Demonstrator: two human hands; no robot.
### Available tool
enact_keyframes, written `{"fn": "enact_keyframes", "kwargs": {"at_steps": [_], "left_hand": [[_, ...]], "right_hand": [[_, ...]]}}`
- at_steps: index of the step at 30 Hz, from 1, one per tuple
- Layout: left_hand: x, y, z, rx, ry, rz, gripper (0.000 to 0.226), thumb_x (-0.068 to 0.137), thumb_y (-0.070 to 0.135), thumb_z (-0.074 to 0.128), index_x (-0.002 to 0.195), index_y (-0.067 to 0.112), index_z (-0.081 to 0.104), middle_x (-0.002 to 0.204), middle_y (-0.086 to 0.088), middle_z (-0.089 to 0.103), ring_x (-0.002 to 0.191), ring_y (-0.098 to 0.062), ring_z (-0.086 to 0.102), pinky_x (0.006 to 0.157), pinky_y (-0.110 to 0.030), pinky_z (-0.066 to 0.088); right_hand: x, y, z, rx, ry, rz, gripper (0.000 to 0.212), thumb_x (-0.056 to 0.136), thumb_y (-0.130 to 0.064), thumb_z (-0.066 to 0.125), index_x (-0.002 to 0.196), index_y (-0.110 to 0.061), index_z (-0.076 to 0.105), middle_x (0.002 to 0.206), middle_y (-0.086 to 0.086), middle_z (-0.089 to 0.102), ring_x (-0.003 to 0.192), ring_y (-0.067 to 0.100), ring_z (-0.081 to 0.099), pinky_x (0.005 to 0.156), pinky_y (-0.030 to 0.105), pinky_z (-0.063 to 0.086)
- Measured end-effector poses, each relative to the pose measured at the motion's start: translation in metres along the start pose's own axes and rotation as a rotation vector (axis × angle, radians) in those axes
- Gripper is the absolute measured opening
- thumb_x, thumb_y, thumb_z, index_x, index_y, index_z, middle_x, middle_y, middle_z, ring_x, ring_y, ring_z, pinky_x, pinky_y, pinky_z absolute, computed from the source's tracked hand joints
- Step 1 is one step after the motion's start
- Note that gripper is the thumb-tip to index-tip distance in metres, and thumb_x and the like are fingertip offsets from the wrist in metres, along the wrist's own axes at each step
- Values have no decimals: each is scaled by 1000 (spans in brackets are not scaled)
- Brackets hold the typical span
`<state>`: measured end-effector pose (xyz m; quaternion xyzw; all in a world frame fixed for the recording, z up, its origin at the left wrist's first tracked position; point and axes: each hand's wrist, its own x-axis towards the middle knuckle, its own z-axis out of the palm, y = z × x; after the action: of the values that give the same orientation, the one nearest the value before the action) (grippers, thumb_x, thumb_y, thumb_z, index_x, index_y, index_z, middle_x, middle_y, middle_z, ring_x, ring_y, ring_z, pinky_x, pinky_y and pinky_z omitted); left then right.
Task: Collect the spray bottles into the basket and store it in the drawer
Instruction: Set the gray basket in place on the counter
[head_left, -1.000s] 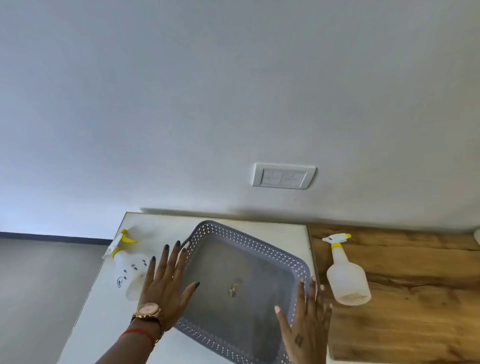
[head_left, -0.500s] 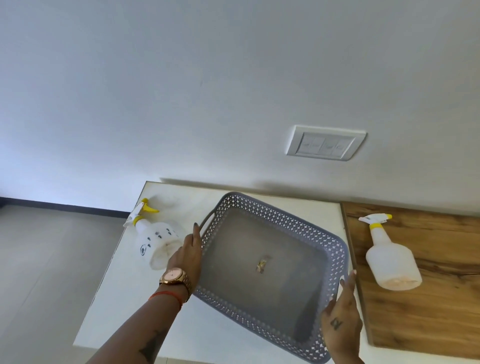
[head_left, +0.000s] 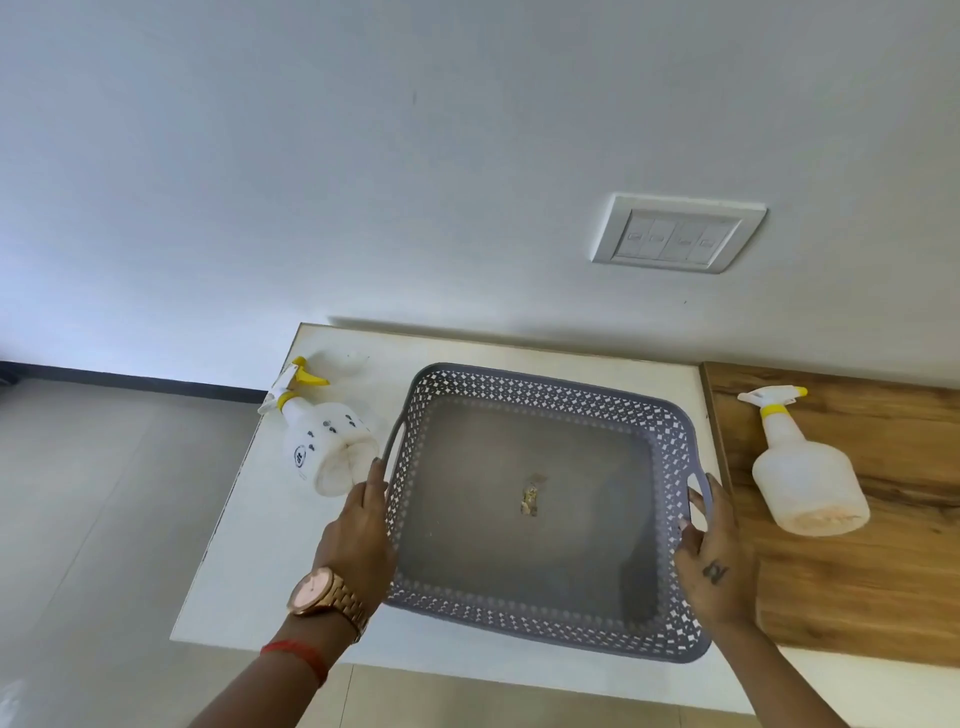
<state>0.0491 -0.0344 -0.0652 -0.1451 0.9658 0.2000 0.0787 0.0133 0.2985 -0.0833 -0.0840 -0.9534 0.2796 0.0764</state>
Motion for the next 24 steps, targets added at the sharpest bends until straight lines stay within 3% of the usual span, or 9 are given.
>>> {"fn": "enact_keyframes", "kwargs": {"at_steps": [4,13,18,21,24], "left_hand": [[-17,-6,5,-57,29,-25,69,82,0,46,145,10,19,130,-12,52,99,-38,60,72,-41,47],[-22,-7,10,-90,65,-33,65,82,0,46,143,8,25,126,-12,56,98,-38,61,70,-42,48],[-23,-8,11,-79,57,-28,66,84,2,47,144,9,22,128,-11,55,96,-36,62,69,-41,49],[-30,-13,3,-109,60,-40,60,88,19,53,143,16,28,127,-6,56,87,-30,67,66,-40,52],[-38,-23,-13,-156,165,-62,54,83,40,60,130,21,43,113,3,61,65,-11,65,51,-25,45]], "right_hand": [[-1,1,1,33,-19,-48,61,78,16,55,135,1,41,129,24,55,94,40,66,72,43,55],[5,3,5,23,-67,-34,60,81,9,59,136,-1,39,129,22,57,92,41,66,77,39,52],[6,4,7,-29,-92,-39,59,82,5,60,137,-2,38,123,23,61,80,40,68,71,40,54],[5,3,4,-103,-77,-29,65,85,-19,63,141,-5,32,126,22,59,90,42,67,68,44,56],[6,-9,-3,-128,84,-63,73,85,-51,48,141,-7,31,135,20,52,110,43,59,78,47,52]]}}
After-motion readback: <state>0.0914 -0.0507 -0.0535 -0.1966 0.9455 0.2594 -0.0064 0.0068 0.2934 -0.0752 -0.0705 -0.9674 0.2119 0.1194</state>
